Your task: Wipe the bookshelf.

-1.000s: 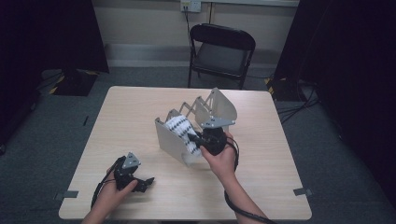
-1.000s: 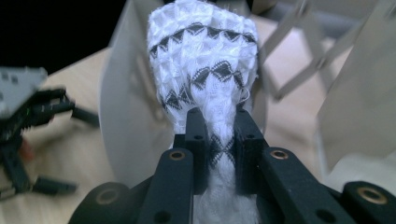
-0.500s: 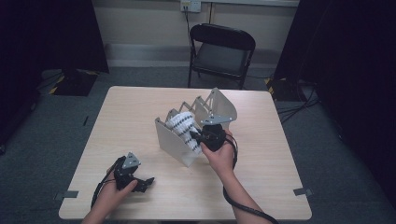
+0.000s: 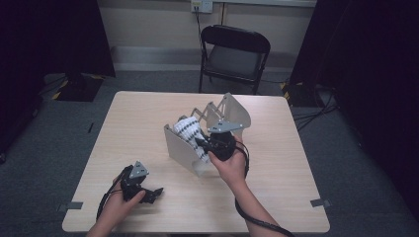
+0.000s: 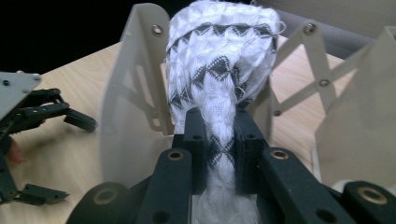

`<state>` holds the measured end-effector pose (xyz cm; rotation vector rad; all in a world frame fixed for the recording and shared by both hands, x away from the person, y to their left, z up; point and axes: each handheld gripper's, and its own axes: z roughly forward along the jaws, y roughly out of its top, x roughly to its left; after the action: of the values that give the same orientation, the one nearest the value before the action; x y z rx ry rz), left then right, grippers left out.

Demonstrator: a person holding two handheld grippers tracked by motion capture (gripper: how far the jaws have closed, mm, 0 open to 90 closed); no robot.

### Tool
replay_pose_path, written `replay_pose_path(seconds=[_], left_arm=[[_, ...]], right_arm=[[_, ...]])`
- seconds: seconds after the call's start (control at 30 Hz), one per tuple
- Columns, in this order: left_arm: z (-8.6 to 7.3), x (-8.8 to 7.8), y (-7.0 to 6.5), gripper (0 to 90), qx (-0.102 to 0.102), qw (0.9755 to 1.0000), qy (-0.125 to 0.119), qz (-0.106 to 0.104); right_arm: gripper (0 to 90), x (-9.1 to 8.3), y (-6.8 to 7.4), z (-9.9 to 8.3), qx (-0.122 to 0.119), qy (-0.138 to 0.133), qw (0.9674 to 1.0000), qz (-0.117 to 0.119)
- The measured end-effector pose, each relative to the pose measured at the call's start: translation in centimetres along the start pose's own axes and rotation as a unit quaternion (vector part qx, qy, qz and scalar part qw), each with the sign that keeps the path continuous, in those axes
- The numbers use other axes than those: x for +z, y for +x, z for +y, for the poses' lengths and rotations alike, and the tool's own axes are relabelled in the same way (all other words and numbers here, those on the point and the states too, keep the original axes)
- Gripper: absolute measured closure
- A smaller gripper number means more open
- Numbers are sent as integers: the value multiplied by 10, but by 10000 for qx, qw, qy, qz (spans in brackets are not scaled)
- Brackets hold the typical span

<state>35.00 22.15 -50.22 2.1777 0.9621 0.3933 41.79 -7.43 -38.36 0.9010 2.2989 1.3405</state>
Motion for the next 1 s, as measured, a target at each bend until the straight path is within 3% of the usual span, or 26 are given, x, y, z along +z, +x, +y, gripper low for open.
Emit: replay_pose_path(seconds=[0.17,0.3,0.63,0.87,1.0], left_arm=[[0,0,0,0,-1,10000,-1,-1],[0,0,0,0,2,10000,2,0],[0,0,0,0,-2,10000,0,0],[0,0,0,0,1,10000,2,1],[0,0,0,0,-3,10000,0,0]], right_arm=[[785,13,3,-1,-61,283,9995,150],[784,24,-4,-15,210,411,9989,105],[781,48,-20,-52,556,821,9950,-75],[778,58,-18,-70,516,1113,9924,-98],[777,54,-17,-72,526,1091,9926,-103]])
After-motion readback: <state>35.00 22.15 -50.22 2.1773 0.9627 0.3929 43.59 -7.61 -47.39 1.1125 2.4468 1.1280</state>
